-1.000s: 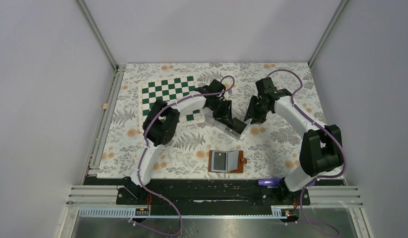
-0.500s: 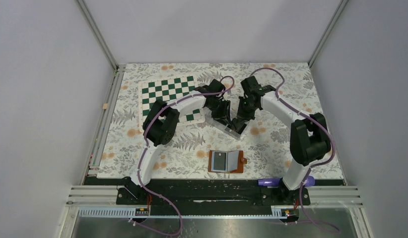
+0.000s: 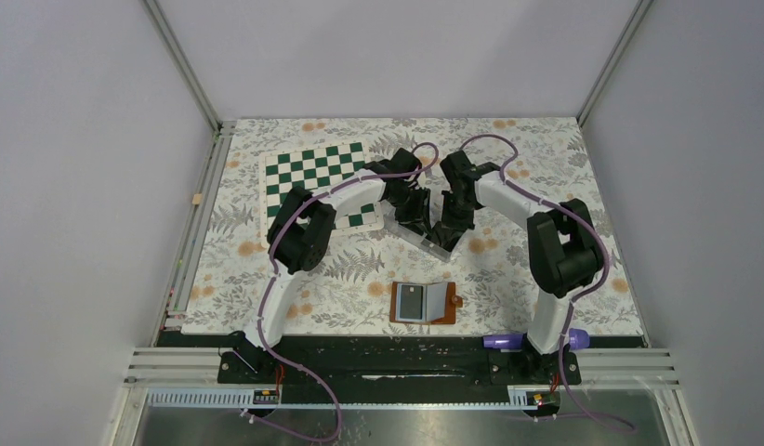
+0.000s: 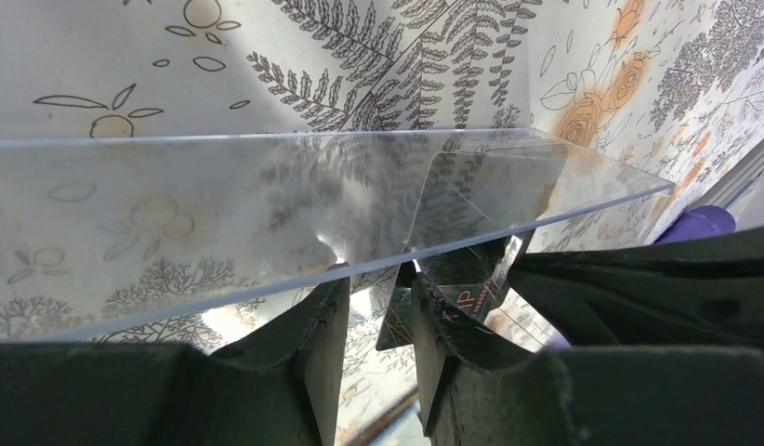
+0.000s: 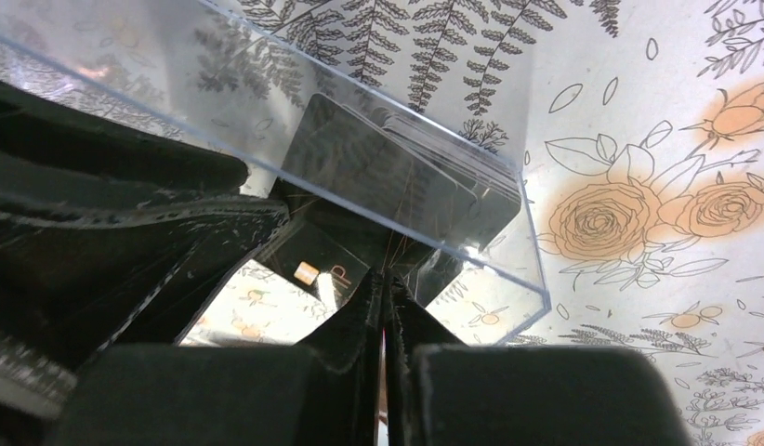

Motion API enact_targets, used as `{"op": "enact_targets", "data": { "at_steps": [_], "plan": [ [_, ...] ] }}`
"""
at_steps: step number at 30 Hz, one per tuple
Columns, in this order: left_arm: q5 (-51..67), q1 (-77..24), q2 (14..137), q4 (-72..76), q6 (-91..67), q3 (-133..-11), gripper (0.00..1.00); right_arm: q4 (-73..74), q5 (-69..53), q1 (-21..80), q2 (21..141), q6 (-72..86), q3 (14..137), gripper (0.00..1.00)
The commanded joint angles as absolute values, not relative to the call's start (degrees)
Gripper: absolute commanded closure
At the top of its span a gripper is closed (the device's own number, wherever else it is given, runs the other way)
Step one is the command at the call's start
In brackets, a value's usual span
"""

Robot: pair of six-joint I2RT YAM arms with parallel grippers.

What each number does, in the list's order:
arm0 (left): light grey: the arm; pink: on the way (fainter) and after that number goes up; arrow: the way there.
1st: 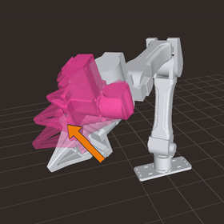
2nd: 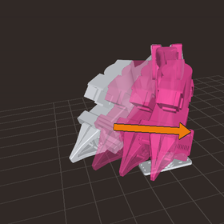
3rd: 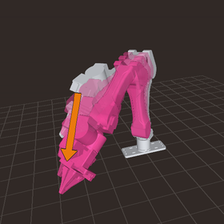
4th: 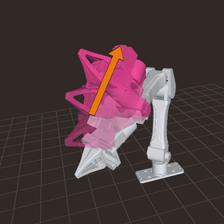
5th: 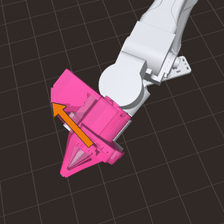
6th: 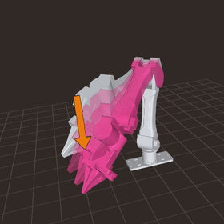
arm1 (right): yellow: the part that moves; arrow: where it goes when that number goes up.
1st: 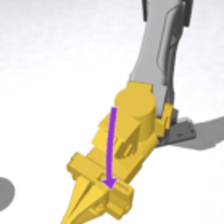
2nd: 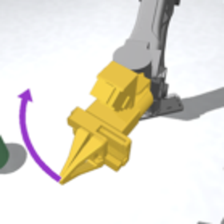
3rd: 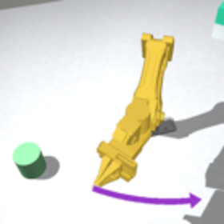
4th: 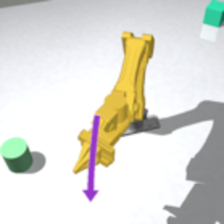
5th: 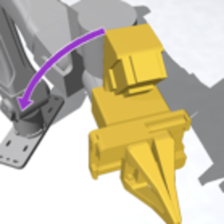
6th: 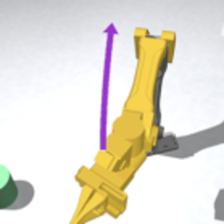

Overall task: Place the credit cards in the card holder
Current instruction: Pick up the credit card from the storage box.

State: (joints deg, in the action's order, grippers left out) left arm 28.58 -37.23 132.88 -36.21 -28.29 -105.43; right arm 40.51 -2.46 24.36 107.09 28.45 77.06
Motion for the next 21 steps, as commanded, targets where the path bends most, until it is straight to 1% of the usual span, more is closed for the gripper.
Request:
{"op": "enact_targets", "data": {
  "at_steps": [1, 8, 16, 21],
  "plan": [
    [28.5, -37.1, 132.6, -36.7, -27.9, -108.3, 0.69, 42.0, -1.0, 24.9, 109.3, 27.2, 79.1, 1.0],
    [28.9, -37.0, 132.6, -36.7, -27.9, -108.5, 0.69, 42.4, -0.6, 25.2, 111.5, 26.9, 80.0, 1.0],
    [31.4, -37.0, 132.6, -35.9, -28.7, -109.2, 0.69, 42.6, -0.3, 25.5, 111.3, 26.6, 79.4, 1.0],
    [34.4, -37.0, 132.8, -34.3, -29.5, -109.2, 0.76, 42.5, -0.3, 25.5, 111.3, 26.6, 79.2, 1.0]
  ]
}}
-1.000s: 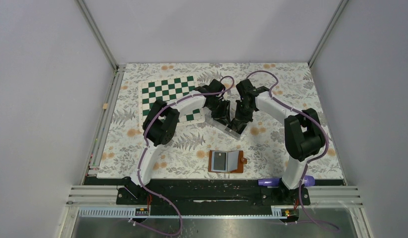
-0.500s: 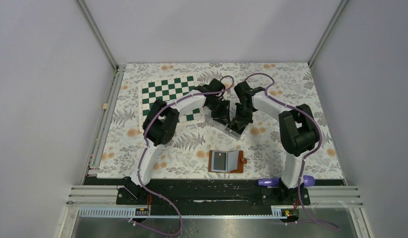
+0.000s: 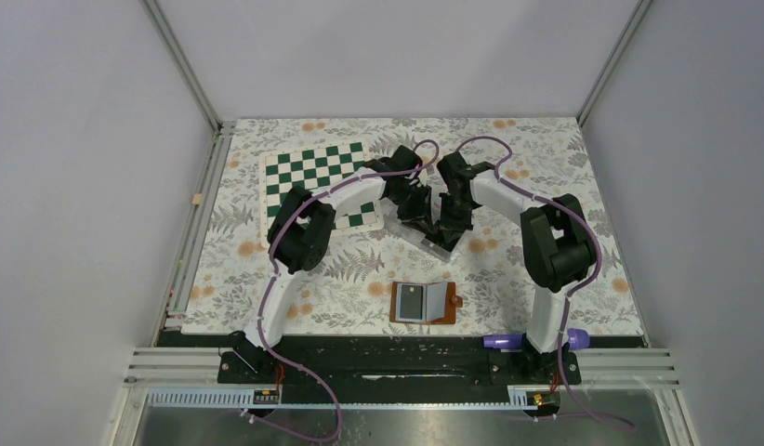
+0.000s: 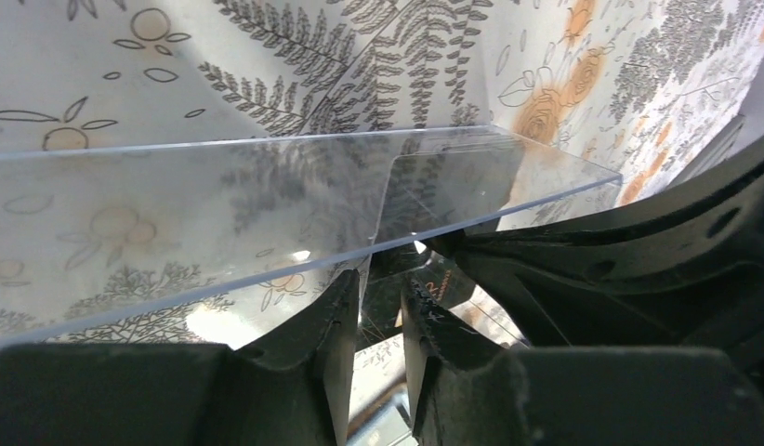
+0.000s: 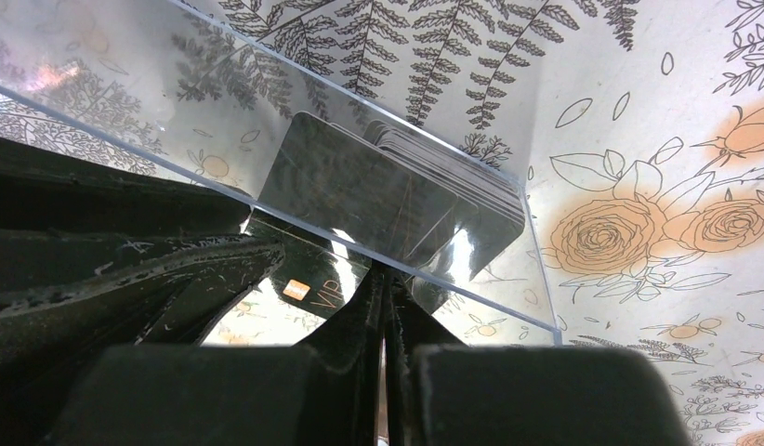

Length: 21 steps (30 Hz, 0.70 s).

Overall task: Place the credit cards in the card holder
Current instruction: Pick up the credit card from the storage box.

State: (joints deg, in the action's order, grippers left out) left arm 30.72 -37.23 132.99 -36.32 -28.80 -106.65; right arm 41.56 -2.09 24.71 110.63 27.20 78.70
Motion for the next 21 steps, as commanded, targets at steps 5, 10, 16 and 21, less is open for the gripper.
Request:
{"op": "enact_targets", "data": {
  "at_steps": [5, 10, 16, 21],
  "plan": [
    [36.0, -37.1, 132.2, -33.5, -29.4, -109.2, 0.84, 42.6, -0.4, 25.5, 111.6, 26.5, 79.1, 1.0],
    [37.0, -37.2, 131.2, -32.3, -29.6, -108.6, 0.86, 42.6, -0.5, 25.5, 112.0, 26.5, 79.0, 1.0],
    [37.9, -37.3, 129.5, -31.0, -29.5, -107.6, 0.87, 42.3, -0.8, 25.5, 112.2, 26.5, 78.8, 1.0],
    [40.6, -37.7, 129.5, -29.8, -29.8, -107.2, 0.87, 42.3, -1.0, 25.5, 112.2, 26.7, 78.7, 1.0]
  ]
}}
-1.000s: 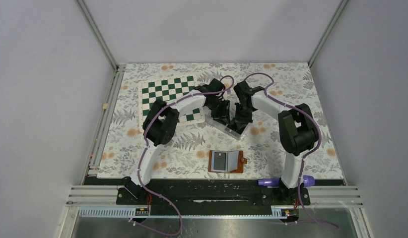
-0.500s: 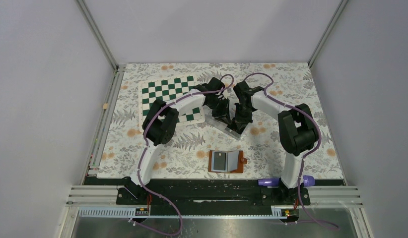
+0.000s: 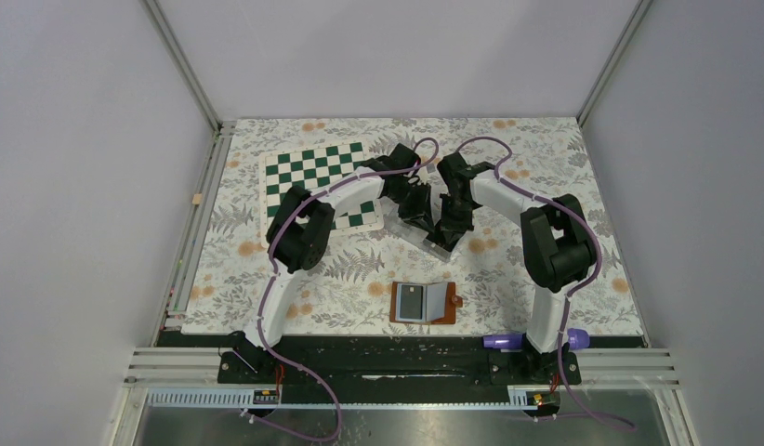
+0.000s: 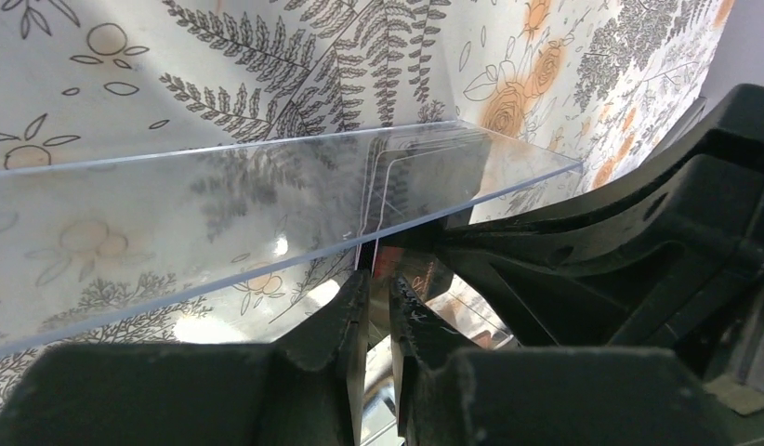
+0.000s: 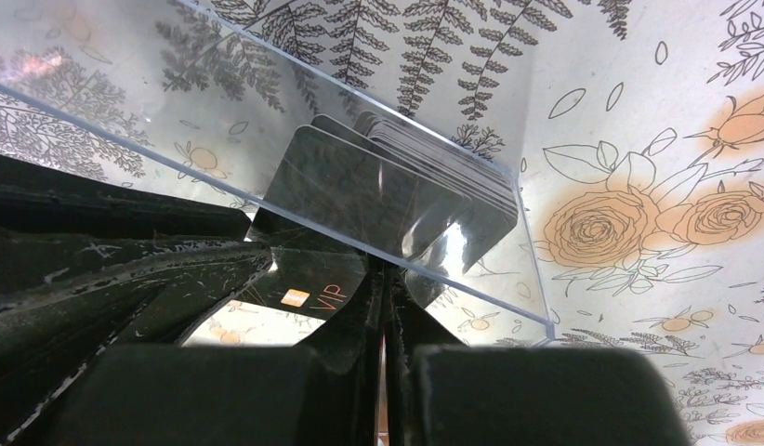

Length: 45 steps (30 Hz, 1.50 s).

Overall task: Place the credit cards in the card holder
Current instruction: Pick up the credit card from the storage box.

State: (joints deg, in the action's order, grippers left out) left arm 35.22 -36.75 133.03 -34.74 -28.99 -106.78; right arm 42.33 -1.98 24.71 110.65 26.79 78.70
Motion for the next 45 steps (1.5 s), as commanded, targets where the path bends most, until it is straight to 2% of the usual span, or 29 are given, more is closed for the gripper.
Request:
{"op": "enact_targets", "data": {
  "at_steps": [1, 30, 45],
  "plan": [
    [41.1, -37.7, 129.6, -29.7, -29.8, -107.1, 0.87, 42.2, -1.1, 25.5, 112.3, 26.8, 78.6, 1.0],
    [52.2, -39.6, 132.6, -25.1, -32.2, -104.1, 0.8, 41.6, -1.7, 25.5, 111.8, 27.5, 77.8, 1.0],
    [54.0, -39.9, 133.1, -22.6, -34.4, -102.6, 0.8, 43.7, -0.3, 25.4, 102.1, 27.2, 78.9, 1.0]
  ]
}}
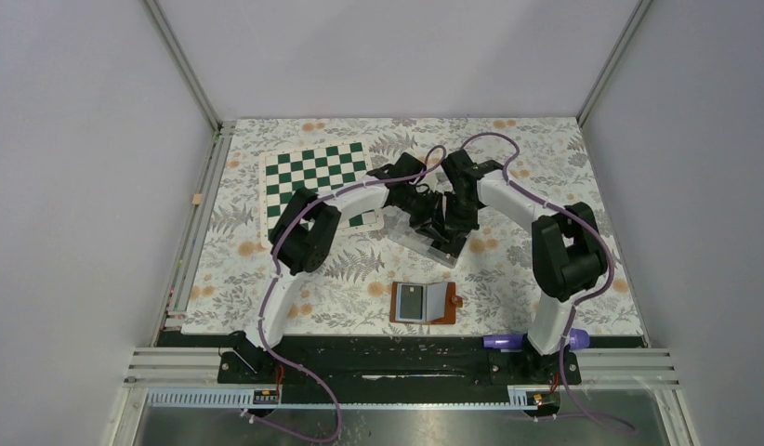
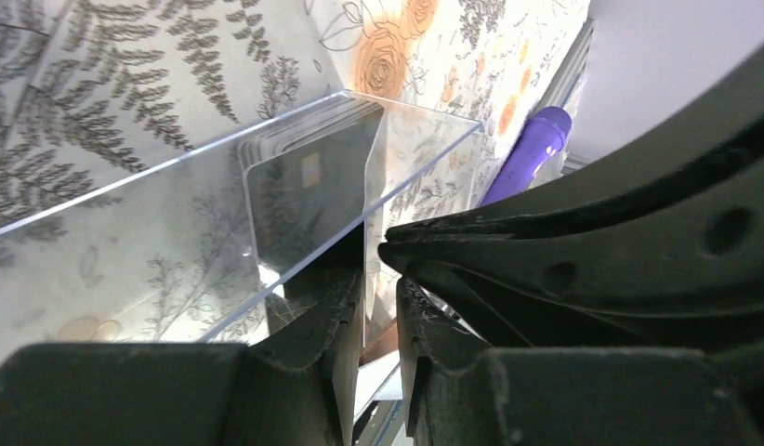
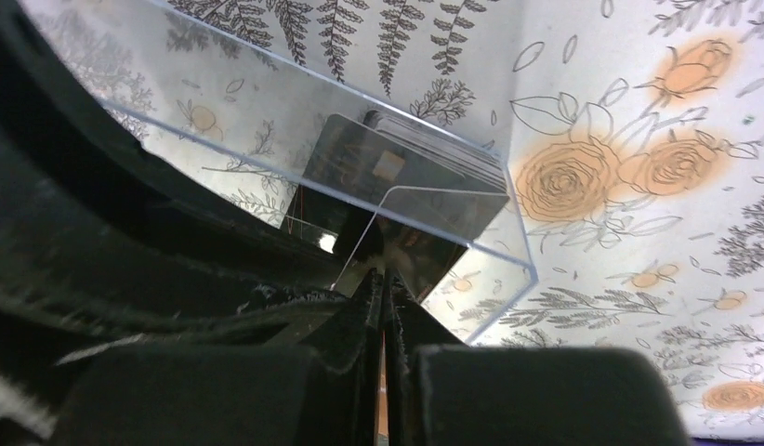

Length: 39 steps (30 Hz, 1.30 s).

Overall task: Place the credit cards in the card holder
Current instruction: Pick up the credit card from the storage box.

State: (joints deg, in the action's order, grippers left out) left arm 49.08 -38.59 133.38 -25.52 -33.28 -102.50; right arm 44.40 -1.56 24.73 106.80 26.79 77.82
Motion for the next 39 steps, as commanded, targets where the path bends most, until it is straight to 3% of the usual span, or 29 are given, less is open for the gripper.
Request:
{"op": "enact_targets", "data": {
  "at_steps": [1, 15, 19, 21, 22, 31, 35, 39],
  "plan": [
    [54.0, -40.0, 133.1, -22.5, -34.5, -102.6, 0.8, 44.2, -0.3, 25.4, 101.7, 27.2, 79.2, 1.0],
    [46.8, -41.5, 133.3, -27.5, -33.3, -104.0, 0.8, 48.1, 3.5, 21.9, 93.7, 25.8, 78.8, 0.93],
    [41.1, -41.6, 133.0, -31.8, -31.6, -105.3, 0.84, 48.5, 3.1, 21.1, 91.3, 25.3, 77.8, 0.86],
    [39.3, -41.5, 132.7, -32.6, -31.2, -105.6, 0.94, 48.9, 2.6, 20.8, 90.2, 25.2, 77.3, 0.83],
    [38.7, -41.5, 132.3, -32.6, -31.2, -105.6, 1.0, 48.9, 2.0, 20.6, 89.6, 25.2, 76.9, 0.79],
    [32.8, -38.5, 115.0, -20.6, -35.5, -93.3, 1.0, 44.8, -9.5, 17.9, 81.1, 26.6, 72.4, 0.52],
    [34.5, -36.1, 104.8, -13.2, -38.1, -84.3, 1.0, 39.3, -17.7, 17.3, 75.3, 28.5, 68.1, 0.39],
    [38.9, -34.8, 97.7, -7.5, -41.8, -76.4, 1.0, 33.5, -27.1, 17.1, 71.0, 31.5, 63.5, 0.33]
  ]
}}
